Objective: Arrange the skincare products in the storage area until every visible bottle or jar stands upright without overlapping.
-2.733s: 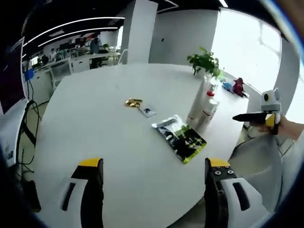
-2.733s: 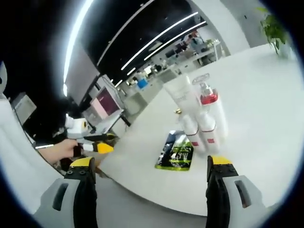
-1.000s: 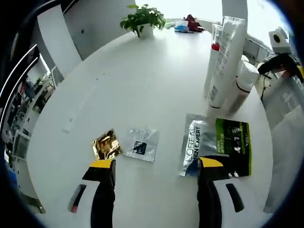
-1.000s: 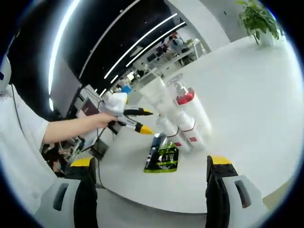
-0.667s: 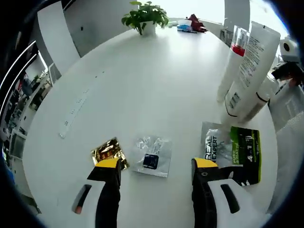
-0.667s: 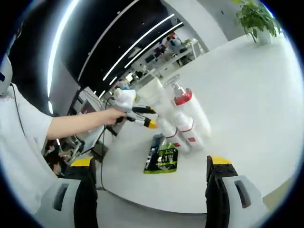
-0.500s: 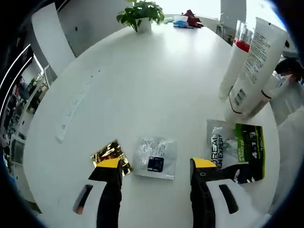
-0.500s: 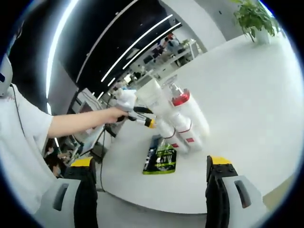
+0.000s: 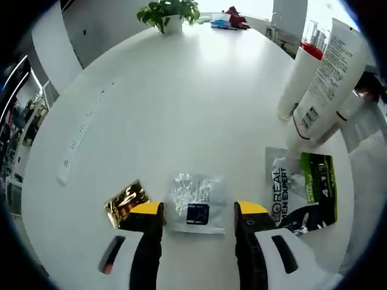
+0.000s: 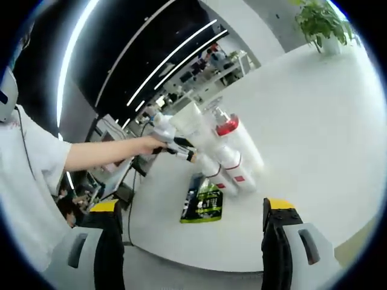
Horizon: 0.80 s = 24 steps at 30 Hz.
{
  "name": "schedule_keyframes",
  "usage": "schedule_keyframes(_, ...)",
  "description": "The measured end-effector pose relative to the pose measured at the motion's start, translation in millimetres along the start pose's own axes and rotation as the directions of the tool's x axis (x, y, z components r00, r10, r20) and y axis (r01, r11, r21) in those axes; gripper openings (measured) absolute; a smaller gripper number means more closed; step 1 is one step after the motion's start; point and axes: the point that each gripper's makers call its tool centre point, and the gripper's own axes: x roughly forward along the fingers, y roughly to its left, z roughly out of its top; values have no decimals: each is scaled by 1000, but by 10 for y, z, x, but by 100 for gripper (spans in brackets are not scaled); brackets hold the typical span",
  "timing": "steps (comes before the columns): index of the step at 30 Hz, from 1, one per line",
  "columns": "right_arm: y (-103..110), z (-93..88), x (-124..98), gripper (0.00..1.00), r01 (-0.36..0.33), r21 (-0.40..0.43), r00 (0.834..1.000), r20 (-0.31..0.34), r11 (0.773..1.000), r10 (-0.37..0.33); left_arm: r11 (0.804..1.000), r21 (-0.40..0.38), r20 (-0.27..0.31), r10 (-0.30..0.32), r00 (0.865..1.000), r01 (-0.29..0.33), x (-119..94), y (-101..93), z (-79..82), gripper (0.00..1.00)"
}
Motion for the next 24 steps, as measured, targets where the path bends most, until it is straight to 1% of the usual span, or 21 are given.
schedule_keyframes(2,-10,2,-2,95,2,2,1000,1,1000,-2,1000,4,-1,-9,1000,9,-3,-24,8,44)
schedule_keyframes(3,-13,3,-2,95,1,4,1000,2,1000,-1,1000,2,-2,-20,1000,20,-12,-71,16,43)
schedule_keyframes(5,-15,3,-1,95,-2,7,1000,2,1000,2,999,-10,0,-44,999,44,-8,-106,10,39)
schedule_keyframes(9,-28,7,-3,95,2,8,1000,4,1000,-2,999,-22,2,-41,999,42,-13,-83,-7,37)
schedule_keyframes(13,-31,8,-3,95,3,9,1000,4,1000,-3,999,-14,1,-37,999,37,-4,-64,-18,37)
schedule_keyframes(17,-33,13,-5,95,6,3,1000,6,1000,-6,999,24,-13,-29,1000,29,-41,-94,-26,37)
schedule_keyframes(22,-2,21,-2,95,-7,3,1000,10,1000,6,1000,18,18,-21,1000,21,-152,-124,70,37)
schedule_keyframes(24,19,24,-2,92,-16,5,1000,12,1000,16,999,32,31,-18,999,17,-248,-221,114,37)
